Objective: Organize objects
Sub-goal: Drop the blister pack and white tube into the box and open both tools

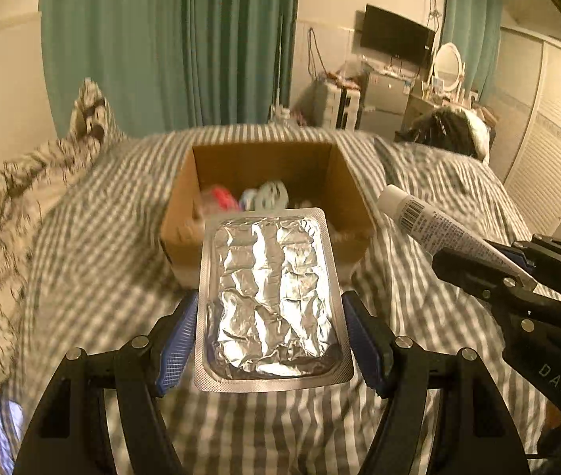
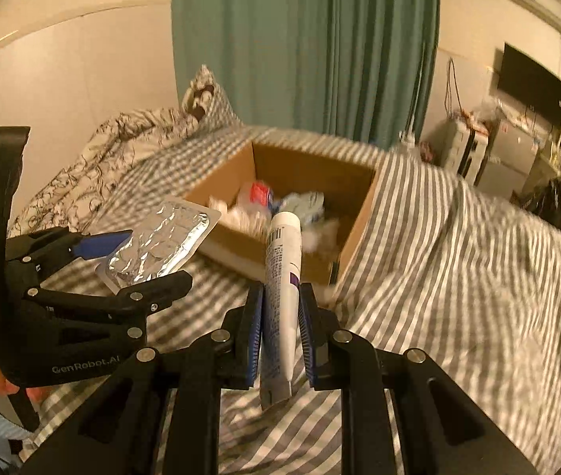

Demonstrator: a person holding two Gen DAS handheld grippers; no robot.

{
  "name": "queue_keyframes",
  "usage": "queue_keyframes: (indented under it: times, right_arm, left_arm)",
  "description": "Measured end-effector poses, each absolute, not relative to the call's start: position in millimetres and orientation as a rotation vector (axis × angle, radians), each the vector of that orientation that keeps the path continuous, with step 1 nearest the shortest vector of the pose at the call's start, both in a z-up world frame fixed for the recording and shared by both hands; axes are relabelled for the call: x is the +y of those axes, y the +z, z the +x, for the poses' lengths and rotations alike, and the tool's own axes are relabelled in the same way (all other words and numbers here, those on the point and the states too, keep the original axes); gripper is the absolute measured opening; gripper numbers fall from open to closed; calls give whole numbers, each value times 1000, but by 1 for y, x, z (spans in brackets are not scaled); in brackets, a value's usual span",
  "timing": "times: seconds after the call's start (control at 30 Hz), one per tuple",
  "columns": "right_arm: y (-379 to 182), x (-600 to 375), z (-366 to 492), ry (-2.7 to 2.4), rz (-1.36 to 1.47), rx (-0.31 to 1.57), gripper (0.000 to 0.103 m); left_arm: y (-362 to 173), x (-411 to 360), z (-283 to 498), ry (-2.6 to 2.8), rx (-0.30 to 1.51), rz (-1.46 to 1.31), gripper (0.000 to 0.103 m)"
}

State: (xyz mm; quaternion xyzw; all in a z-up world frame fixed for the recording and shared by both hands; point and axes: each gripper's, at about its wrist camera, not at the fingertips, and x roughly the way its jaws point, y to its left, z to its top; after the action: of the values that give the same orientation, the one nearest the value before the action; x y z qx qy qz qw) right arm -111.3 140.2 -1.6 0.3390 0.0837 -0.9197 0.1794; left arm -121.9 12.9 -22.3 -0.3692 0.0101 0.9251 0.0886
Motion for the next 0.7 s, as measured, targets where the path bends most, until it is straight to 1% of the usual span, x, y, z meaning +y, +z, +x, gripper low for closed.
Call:
queue_keyframes:
  times: [0.13, 0.27, 0.4, 0.7]
  right_arm:
    - [19, 139, -131, -2610, 904, 250, 17]
    - [36, 136, -155, -2624, 854, 250, 17]
    - [53, 133, -184, -2634, 816, 234, 17]
    - [65, 124, -245, -2643, 799, 244, 17]
  left_arm:
    - [1, 10, -142, 2778, 21, -1045, 72]
    - [23, 9, -163, 2848, 73, -972, 72]
    - [37, 10, -192, 2857, 86, -932, 72]
    - [29, 8, -256, 2847, 64, -964, 72]
